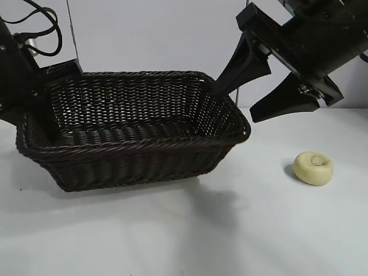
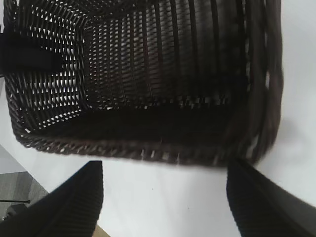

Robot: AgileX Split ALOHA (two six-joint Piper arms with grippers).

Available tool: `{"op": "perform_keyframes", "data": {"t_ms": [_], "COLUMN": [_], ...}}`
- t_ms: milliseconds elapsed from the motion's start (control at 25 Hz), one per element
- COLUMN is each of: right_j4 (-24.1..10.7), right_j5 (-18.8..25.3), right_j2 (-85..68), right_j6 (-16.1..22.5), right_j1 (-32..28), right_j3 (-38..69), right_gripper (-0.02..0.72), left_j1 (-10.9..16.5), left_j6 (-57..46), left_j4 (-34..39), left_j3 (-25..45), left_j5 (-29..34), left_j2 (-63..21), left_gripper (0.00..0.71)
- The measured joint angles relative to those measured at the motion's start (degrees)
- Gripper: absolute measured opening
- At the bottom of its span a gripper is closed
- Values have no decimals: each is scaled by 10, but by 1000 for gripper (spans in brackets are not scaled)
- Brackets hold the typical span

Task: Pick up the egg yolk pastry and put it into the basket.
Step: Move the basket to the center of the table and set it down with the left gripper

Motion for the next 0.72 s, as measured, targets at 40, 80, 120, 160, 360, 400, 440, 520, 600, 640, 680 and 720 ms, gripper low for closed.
{"op": "perform_keyframes", "data": {"t_ms": [40,80,120,160,360,400,440,520,600,640,680,720], "right_j4": [0,0,0,0,0,-1,-3,-4,-4,-4,-5,-5], "right_j5": [1,1,1,2,2,2,2,2,2,2,2,2], "right_j2": [0,0,0,0,0,0,0,0,0,0,0,0], "right_j6": [1,1,1,1,1,1,2,2,2,2,2,2], "right_j1": [0,0,0,0,0,0,0,0,0,0,0,0], "right_j3": [0,0,0,0,0,0,0,0,0,0,0,0], "right_gripper": [508,508,508,508,508,508,508,508,508,508,508,508], "left_j1": [0,0,0,0,0,0,0,0,0,0,0,0], "left_j6": [11,22,32,42,82,85,90,101,105,107,108,110], "left_j4": [-2,-2,-2,-2,-18,-23,-26,-33,-35,-35,-35,-35], "left_j3": [0,0,-1,-4,-42,-52,-61,-79,-86,-86,-86,-86], "left_j5": [3,4,6,11,50,53,55,60,64,64,64,64], "left_j2": [0,1,3,8,54,63,72,88,100,105,109,114], "left_gripper": [99,99,99,99,99,99,99,99,99,99,99,99]}}
